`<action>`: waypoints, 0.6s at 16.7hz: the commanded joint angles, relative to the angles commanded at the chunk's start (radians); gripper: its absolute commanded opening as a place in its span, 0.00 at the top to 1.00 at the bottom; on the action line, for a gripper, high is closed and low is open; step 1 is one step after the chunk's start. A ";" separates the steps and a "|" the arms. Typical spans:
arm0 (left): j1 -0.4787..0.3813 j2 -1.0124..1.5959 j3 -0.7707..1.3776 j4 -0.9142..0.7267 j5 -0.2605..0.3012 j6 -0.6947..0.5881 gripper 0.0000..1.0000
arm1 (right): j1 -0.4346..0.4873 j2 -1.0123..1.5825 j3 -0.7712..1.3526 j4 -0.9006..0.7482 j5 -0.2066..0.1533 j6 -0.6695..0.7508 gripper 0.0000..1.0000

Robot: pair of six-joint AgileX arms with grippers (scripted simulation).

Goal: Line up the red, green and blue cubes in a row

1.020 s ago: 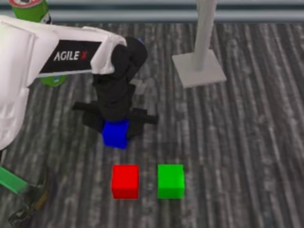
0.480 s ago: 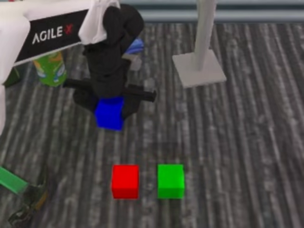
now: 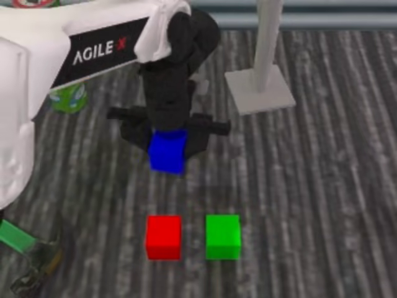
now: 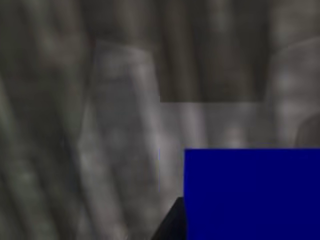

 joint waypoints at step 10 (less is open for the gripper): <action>-0.377 0.124 0.280 -0.152 0.002 -0.580 1.00 | 0.000 0.000 0.000 0.000 0.000 0.000 0.00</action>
